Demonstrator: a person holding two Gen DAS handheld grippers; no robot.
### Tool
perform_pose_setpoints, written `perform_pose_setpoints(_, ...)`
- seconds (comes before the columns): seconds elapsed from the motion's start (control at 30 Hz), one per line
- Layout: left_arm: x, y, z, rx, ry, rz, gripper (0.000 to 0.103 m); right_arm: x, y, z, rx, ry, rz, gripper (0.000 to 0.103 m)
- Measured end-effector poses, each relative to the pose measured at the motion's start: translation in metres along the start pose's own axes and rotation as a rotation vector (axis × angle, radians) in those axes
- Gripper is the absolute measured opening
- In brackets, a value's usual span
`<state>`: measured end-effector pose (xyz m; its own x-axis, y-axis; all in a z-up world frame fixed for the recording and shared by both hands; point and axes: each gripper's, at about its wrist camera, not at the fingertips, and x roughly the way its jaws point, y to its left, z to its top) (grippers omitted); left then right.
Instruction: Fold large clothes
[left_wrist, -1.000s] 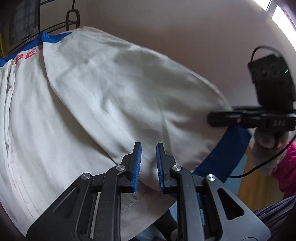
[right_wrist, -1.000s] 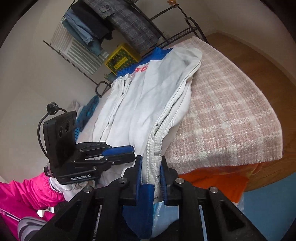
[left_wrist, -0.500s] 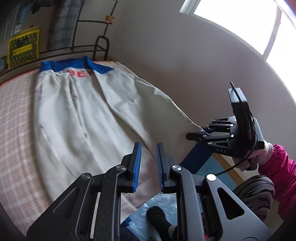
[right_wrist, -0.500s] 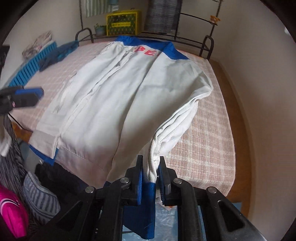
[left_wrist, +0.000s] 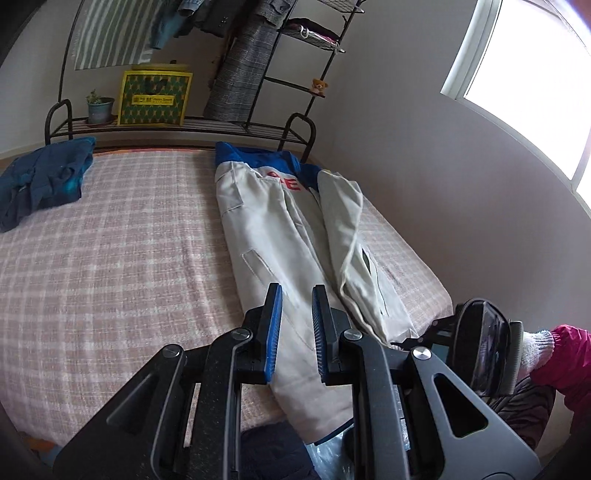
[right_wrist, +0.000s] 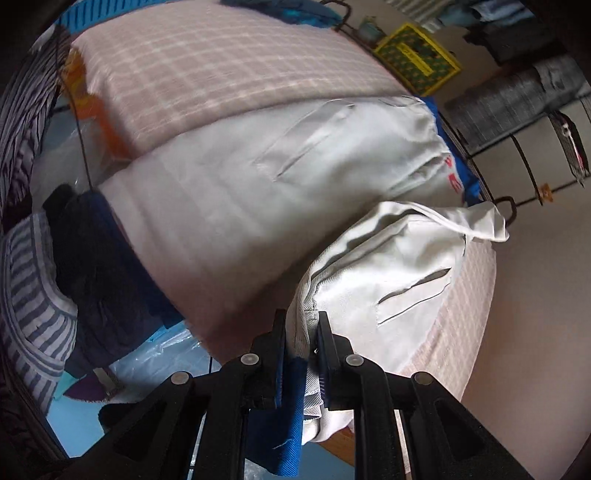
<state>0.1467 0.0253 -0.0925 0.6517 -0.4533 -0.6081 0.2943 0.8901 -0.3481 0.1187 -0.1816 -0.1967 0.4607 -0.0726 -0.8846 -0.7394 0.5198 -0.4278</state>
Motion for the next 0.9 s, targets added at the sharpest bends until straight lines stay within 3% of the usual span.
perform_pose_setpoints(0.07,-0.003,0.004,-0.004,-0.003,0.002,0.004,0.014,0.012,0.008,0.002,-0.024,0.030,0.003,0.012)
perform_pose_setpoints(0.27,-0.005,0.018,-0.010,-0.021,0.005,0.003,0.014,0.010,-0.005,-0.001,0.066,0.037,0.083,0.013)
perform_pose_setpoints(0.6,0.011,0.016,-0.014,-0.013,0.049,-0.010,0.014,0.012,-0.006,-0.014,0.094,0.039,0.099,0.013)
perform_pose_setpoints(0.67,0.017,0.014,-0.015,-0.014,0.065,-0.019,0.014,0.010,-0.006,-0.014,0.096,0.022,0.110,0.018)
perform_pose_setpoints(0.77,0.024,0.009,-0.017,-0.002,0.084,-0.029,0.014,-0.002,-0.024,-0.020,0.207,-0.043,0.247,0.033)
perform_pose_setpoints(0.83,0.030,0.005,-0.020,0.012,0.102,-0.039,0.014,-0.018,-0.046,-0.030,0.323,-0.120,0.331,0.034)
perform_pose_setpoints(0.9,0.038,0.003,-0.027,0.010,0.139,-0.054,0.022,-0.032,-0.071,-0.047,0.461,-0.198,0.380,0.035)
